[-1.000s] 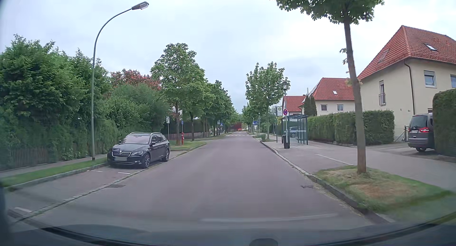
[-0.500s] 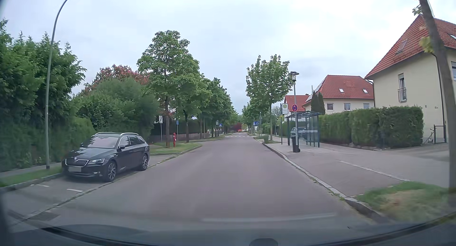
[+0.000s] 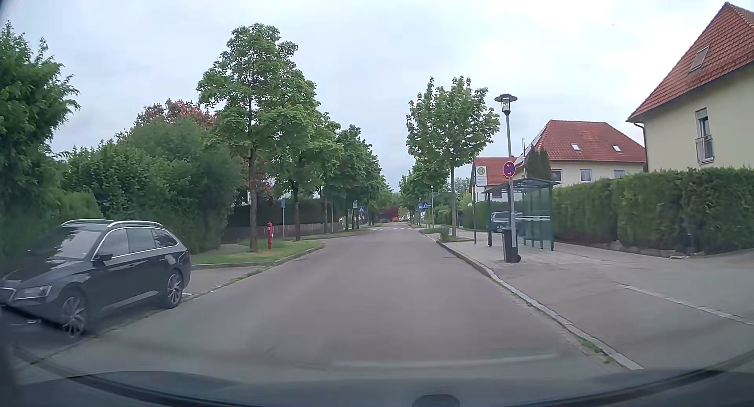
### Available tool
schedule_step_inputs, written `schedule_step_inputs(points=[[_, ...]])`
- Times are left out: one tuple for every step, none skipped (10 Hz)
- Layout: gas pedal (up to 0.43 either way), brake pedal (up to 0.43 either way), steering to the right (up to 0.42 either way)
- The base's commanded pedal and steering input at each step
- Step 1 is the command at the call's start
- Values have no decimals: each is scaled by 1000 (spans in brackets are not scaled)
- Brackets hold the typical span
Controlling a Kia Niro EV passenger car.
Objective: Follow the waypoints while adhering to traffic rules and regulations
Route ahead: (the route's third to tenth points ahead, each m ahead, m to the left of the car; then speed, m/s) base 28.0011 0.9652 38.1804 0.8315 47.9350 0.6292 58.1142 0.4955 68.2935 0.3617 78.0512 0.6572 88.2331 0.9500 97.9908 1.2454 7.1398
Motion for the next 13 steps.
schedule_step_inputs(points=[[28,0,1],[28,0,0],[28,0,-1],[39,0,-3],[39,0,-4],[39,0,-4],[47,0,-5],[59,0,-6],[59,0,-8],[59,0,-8],[59,0,-8],[67,0,-8],[67,0,-7]])
